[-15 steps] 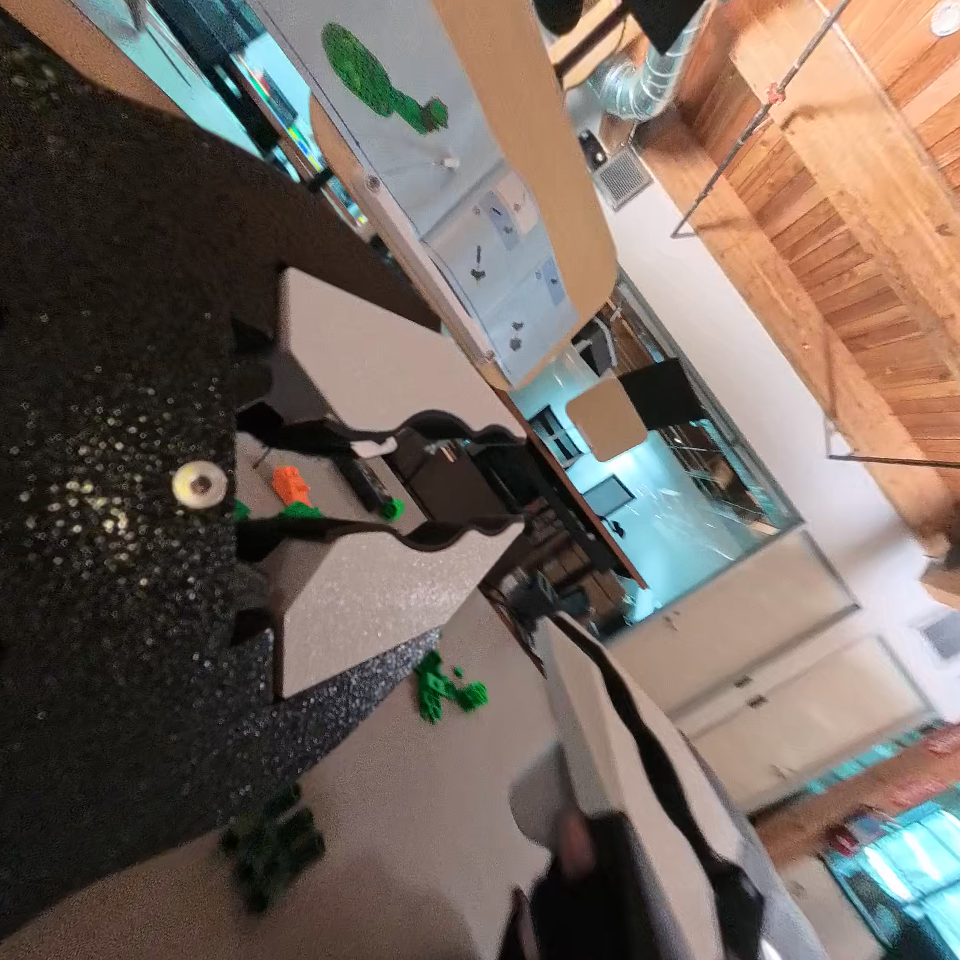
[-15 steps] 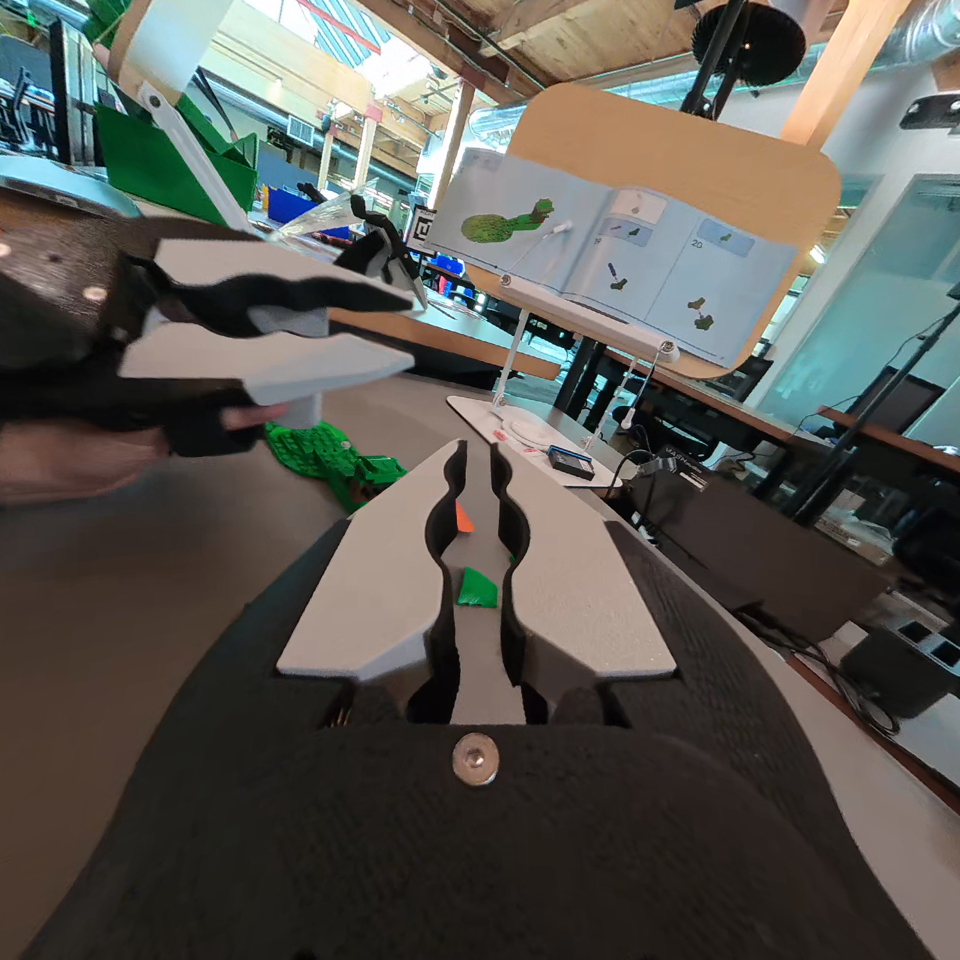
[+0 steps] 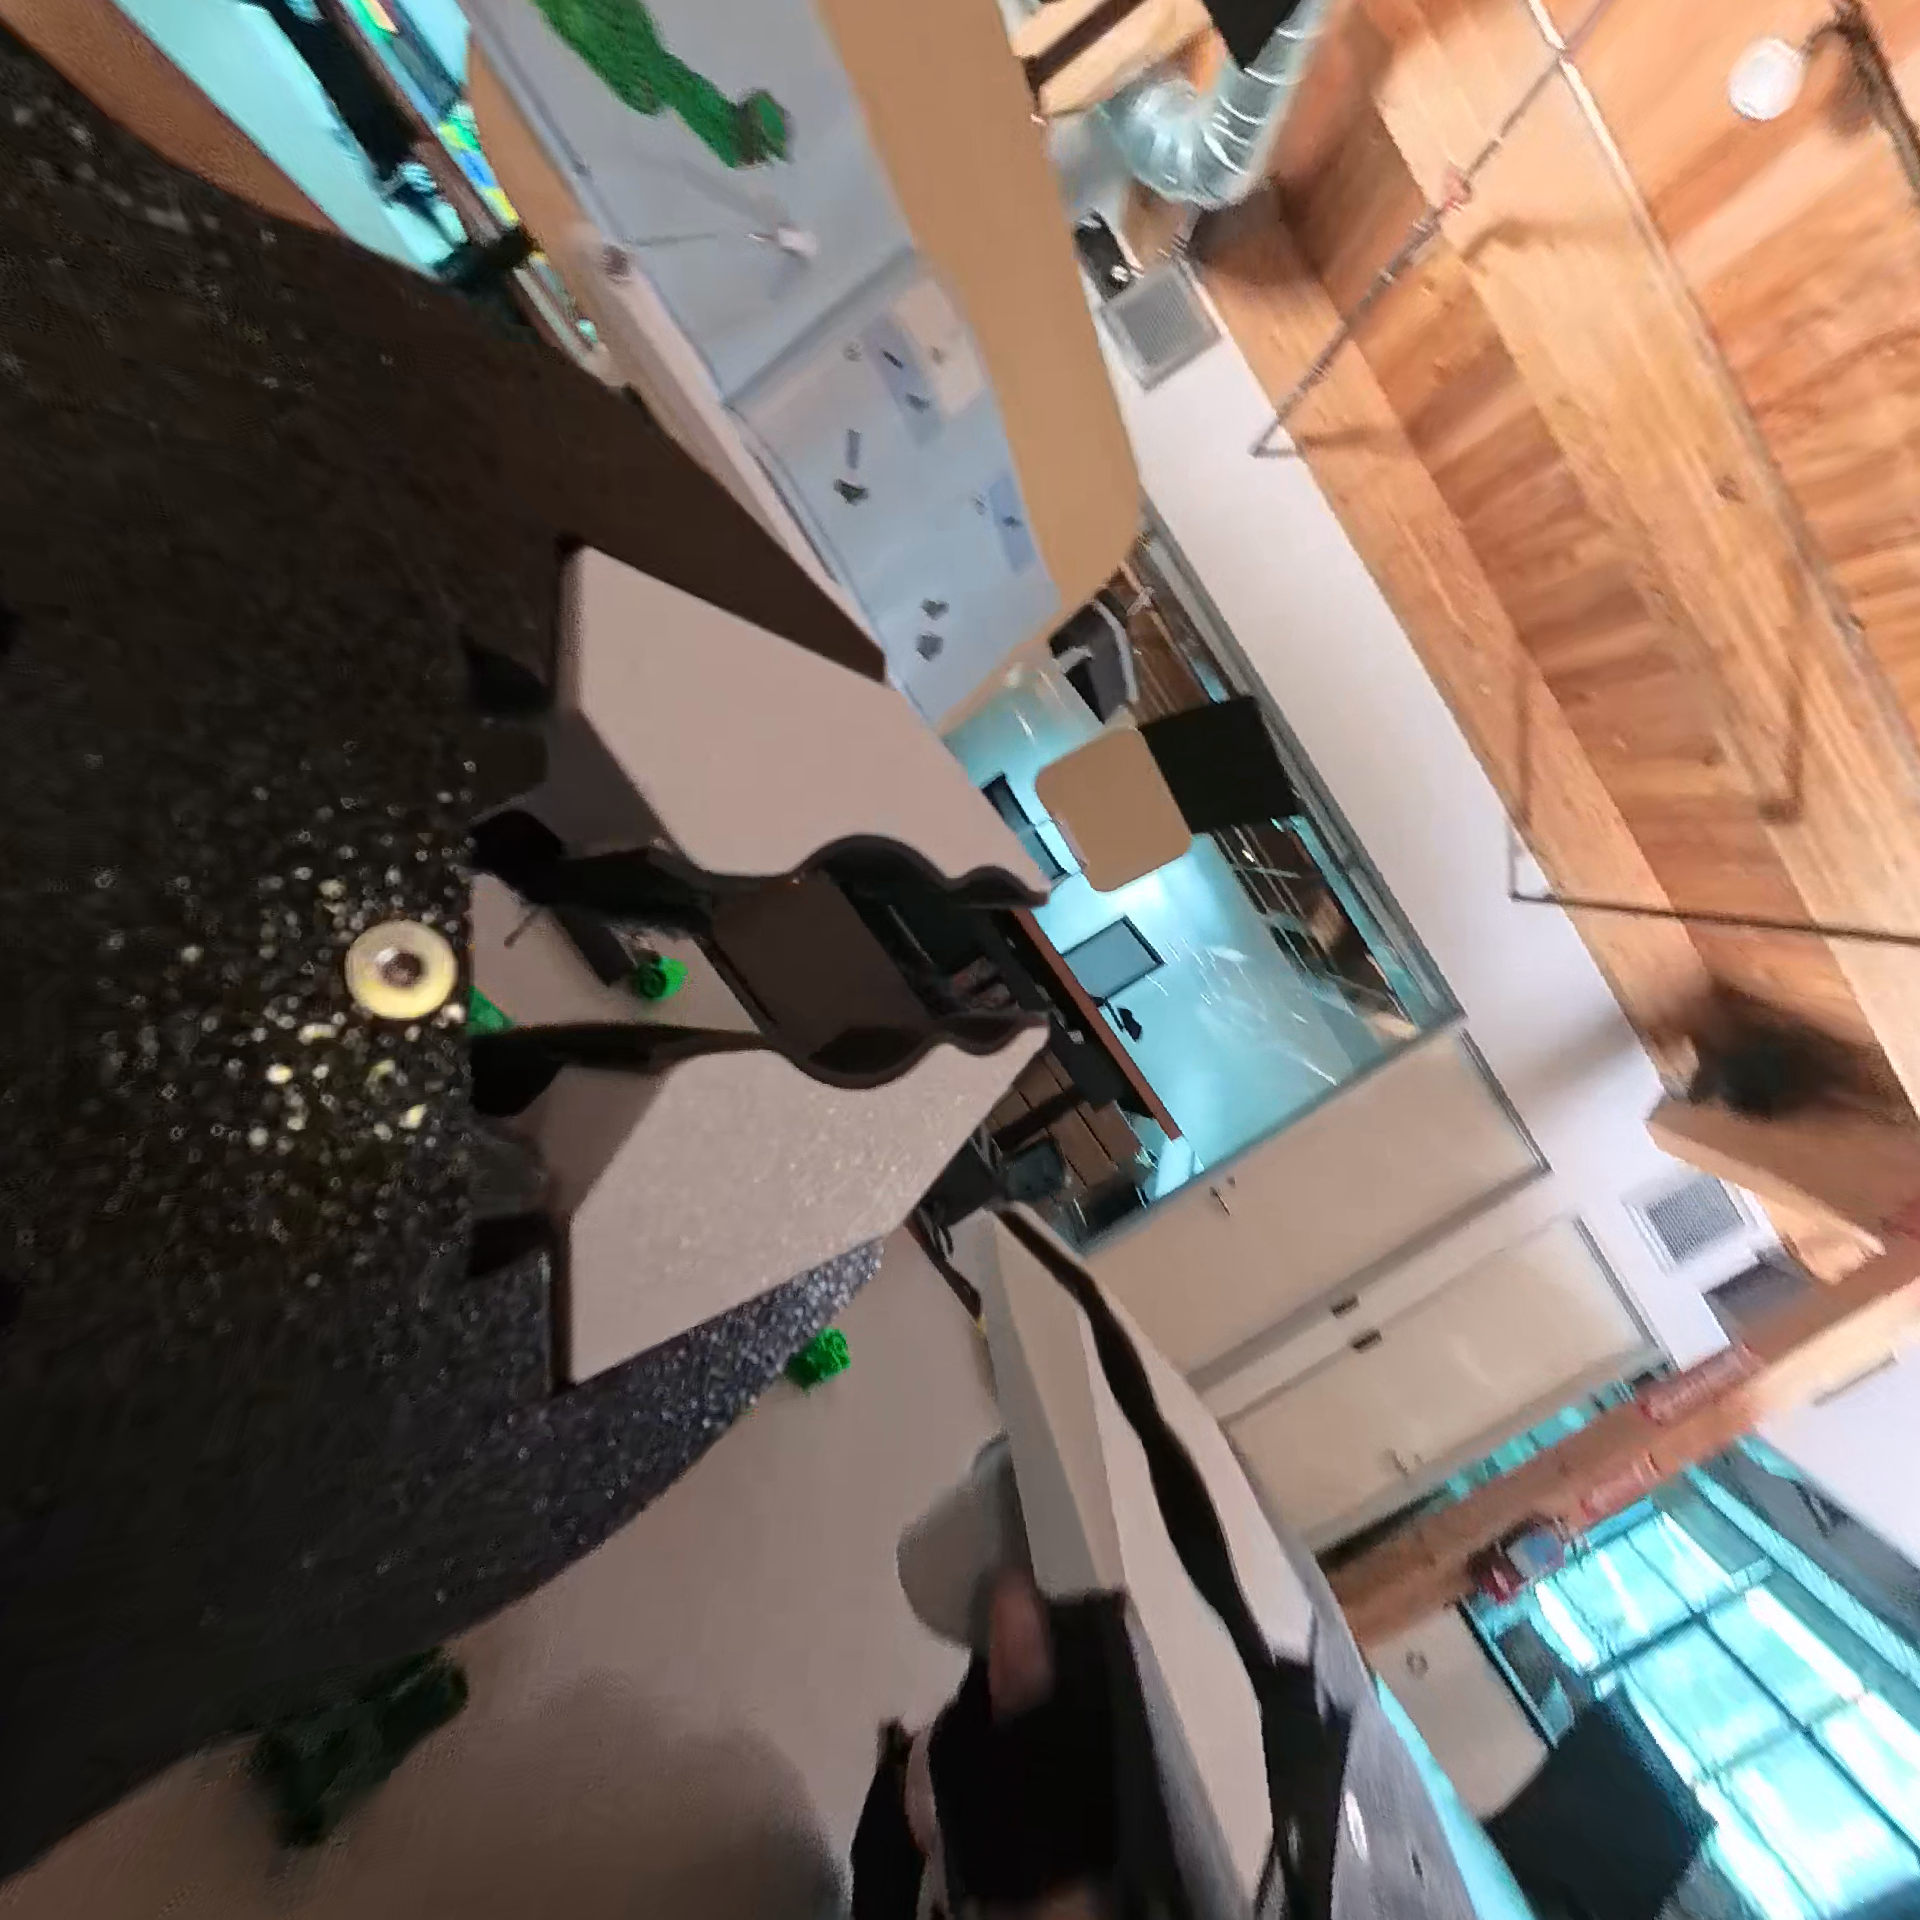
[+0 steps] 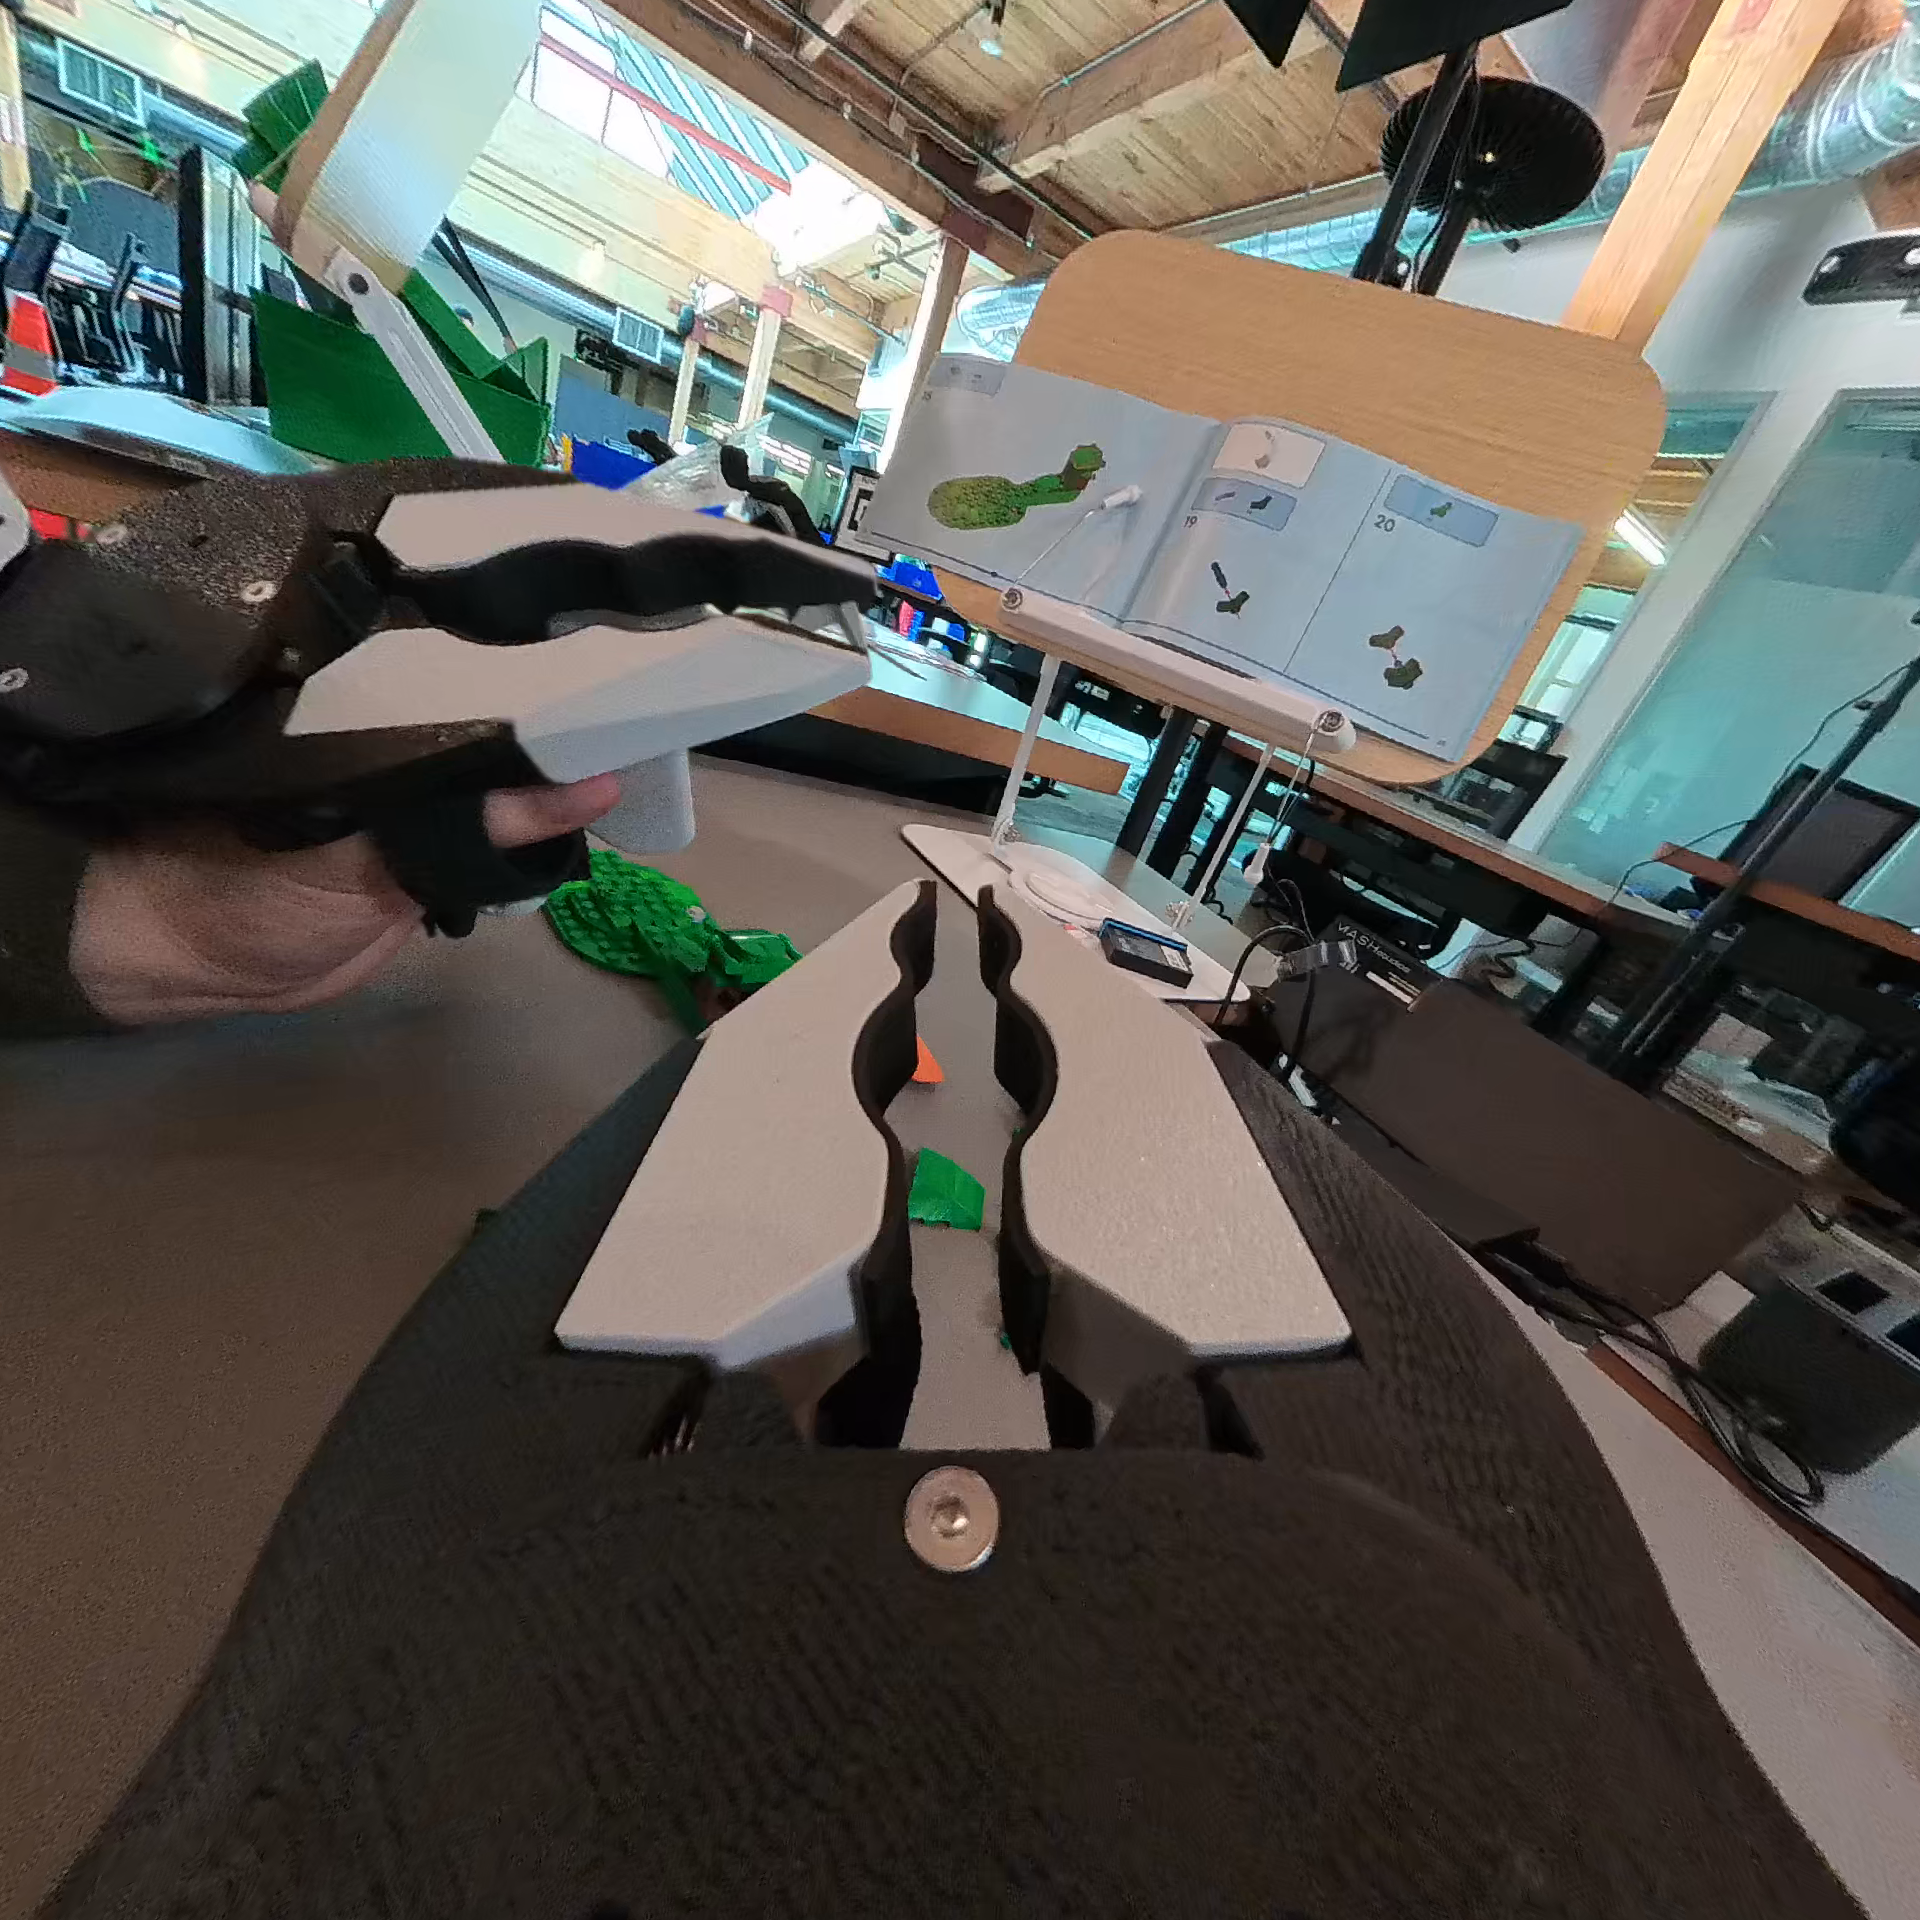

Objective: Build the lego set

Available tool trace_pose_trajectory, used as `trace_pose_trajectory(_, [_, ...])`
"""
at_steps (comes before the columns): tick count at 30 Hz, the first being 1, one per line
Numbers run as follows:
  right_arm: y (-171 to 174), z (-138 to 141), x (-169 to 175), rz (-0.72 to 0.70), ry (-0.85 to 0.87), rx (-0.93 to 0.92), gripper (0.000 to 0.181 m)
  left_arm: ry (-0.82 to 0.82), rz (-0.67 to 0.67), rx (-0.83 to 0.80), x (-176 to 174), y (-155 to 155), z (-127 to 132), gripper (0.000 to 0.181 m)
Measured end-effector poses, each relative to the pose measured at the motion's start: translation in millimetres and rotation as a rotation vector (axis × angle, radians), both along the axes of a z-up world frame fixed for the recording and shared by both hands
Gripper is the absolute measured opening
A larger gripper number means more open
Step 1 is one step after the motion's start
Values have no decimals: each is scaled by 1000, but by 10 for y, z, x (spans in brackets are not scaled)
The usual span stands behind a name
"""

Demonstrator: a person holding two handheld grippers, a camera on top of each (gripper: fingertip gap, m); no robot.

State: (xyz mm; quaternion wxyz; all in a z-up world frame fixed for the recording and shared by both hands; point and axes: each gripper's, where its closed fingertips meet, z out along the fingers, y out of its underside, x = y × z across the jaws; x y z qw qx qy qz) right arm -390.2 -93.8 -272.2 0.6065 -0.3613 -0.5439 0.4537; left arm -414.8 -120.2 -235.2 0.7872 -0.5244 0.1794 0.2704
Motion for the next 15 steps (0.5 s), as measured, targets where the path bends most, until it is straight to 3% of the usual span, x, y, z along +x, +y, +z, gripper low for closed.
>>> trace_pose_trajectory(6, [25, 127, 80, 47, 86, -73, 7, 91, -64, -32, 275, 45, -71, 10])
trace_pose_trajectory(15, [18, 19, 27, 28, 20, -37, 8, 37, -51, -48, 171, 99, -112, 2])
